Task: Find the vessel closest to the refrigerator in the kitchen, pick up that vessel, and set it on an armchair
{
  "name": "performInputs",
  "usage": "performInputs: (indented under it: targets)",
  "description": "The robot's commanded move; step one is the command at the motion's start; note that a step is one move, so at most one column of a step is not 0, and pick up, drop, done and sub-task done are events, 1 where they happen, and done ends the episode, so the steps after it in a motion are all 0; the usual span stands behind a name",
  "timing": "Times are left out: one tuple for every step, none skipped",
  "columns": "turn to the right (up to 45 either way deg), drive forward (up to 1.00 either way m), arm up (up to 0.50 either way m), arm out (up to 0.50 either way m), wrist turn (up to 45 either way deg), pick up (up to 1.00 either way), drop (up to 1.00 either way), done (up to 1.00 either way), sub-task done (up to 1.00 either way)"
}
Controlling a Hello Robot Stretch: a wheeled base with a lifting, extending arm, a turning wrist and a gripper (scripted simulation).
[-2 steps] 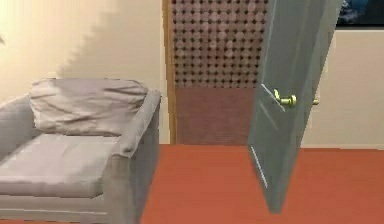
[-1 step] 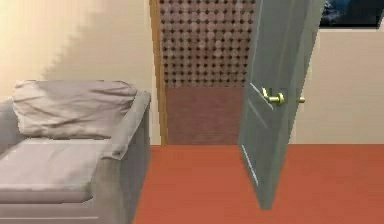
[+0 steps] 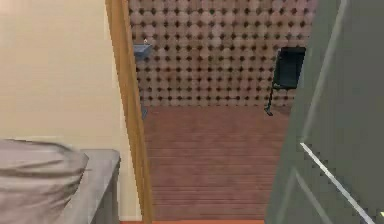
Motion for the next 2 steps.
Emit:
performInputs:
  targets:
    - [0.0,1.00,0.00,0.00,0.0,0.00,0.00,0.00,0.00]
    - [3.0,0.00,0.00,0.00,0.0,0.00,0.00,0.00,0.00]
